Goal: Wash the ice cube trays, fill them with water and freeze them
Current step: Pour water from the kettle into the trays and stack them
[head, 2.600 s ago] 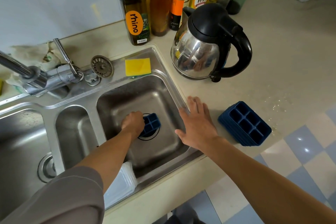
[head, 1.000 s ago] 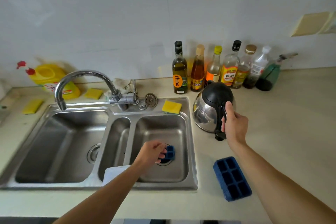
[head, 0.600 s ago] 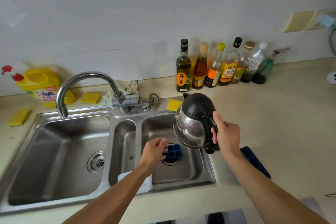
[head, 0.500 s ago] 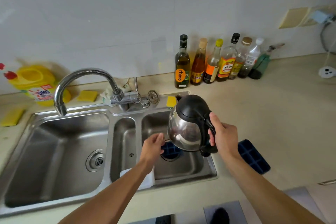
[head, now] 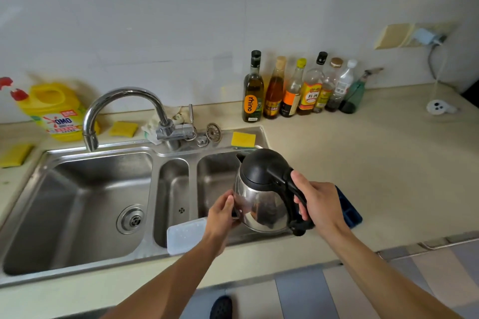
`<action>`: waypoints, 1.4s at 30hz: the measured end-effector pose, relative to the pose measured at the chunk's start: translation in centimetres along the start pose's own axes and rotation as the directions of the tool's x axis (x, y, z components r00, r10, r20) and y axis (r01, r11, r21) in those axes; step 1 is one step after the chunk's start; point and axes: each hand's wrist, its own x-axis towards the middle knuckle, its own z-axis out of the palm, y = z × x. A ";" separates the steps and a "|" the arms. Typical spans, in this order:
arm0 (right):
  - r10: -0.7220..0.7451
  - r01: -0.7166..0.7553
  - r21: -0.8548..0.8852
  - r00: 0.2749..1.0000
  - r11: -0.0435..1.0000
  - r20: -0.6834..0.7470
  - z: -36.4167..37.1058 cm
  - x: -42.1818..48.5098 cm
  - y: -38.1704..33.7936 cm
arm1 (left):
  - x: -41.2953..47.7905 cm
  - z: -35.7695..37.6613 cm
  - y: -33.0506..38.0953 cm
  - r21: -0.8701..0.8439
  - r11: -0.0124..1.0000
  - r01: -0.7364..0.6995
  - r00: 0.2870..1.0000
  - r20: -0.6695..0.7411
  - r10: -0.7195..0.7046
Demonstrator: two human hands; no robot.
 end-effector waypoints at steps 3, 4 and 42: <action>0.002 -0.002 -0.006 1.000 1.000 0.003 -0.9 -0.5 0.0 | -0.7 0.4 -0.5 -0.046 0.997 0.070 0.997 0.026 -0.068; 0.006 -0.006 -0.014 1.000 1.000 0.009 -1.1 -0.7 0.0 | -0.9 0.4 -0.6 -0.062 0.993 0.096 0.995 0.042 -0.093; 0.114 -0.100 -0.166 0.991 0.981 0.072 2.0 1.0 -1.6 | -0.3 -1.0 -2.2 -0.128 0.926 0.355 0.934 0.098 -0.344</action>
